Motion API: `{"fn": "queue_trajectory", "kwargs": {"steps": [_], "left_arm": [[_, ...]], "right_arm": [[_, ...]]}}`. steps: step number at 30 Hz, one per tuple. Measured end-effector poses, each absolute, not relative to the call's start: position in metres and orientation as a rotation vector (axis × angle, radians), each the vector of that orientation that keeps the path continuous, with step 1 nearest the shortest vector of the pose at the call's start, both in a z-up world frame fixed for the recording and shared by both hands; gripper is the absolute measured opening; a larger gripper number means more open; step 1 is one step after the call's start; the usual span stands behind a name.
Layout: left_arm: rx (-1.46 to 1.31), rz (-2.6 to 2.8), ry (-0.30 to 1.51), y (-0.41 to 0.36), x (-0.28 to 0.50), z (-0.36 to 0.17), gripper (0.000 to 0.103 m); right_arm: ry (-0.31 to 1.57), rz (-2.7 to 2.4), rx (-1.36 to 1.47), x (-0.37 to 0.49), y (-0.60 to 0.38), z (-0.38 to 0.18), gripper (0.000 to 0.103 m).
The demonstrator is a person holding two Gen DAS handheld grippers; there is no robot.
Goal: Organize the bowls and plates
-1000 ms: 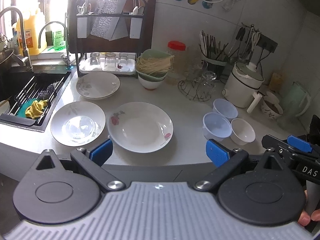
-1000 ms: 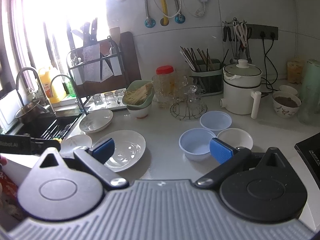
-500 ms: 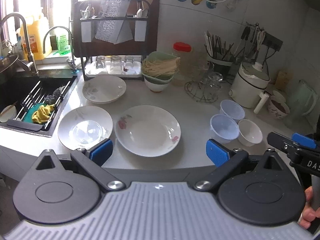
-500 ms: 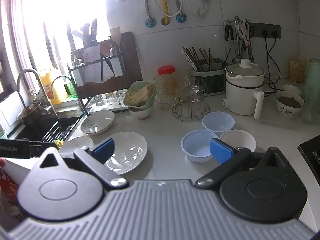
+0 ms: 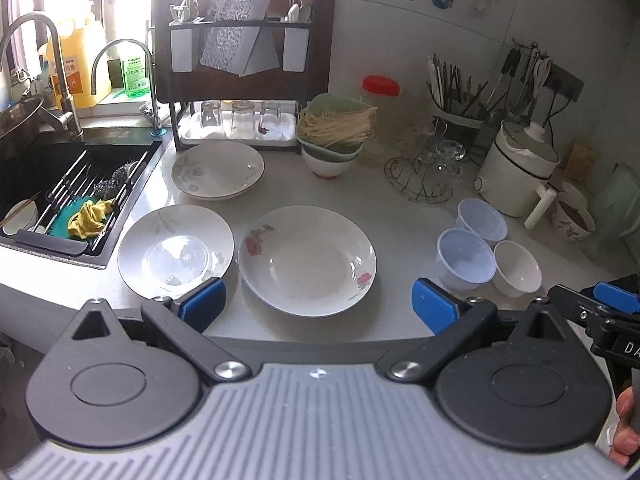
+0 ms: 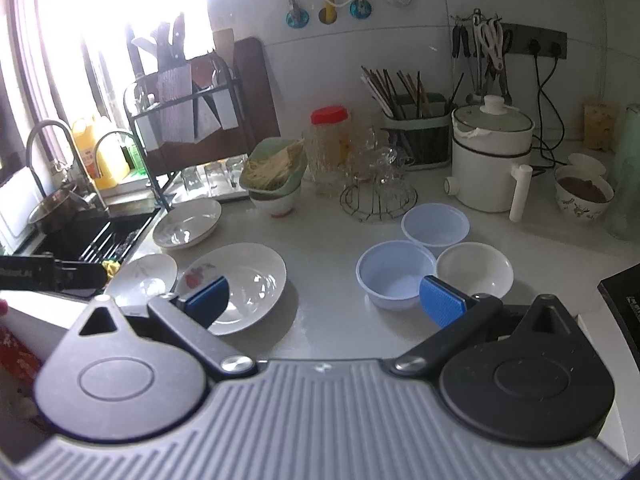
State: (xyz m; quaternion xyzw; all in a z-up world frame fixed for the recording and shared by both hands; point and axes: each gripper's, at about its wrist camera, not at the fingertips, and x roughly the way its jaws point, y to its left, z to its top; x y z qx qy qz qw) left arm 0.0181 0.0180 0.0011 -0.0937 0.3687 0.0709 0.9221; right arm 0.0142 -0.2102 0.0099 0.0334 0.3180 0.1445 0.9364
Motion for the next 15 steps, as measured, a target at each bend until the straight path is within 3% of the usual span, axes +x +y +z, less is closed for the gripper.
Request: {"fn": "queue_trajectory", "kwargs": {"steps": [15], "left_arm": [[-0.186, 0.171, 0.813, 0.025, 0.024, -0.022, 0.101]], "right_arm": [[0.685, 0.289, 0.063, 0.023, -0.214, -0.008, 0.103]]}}
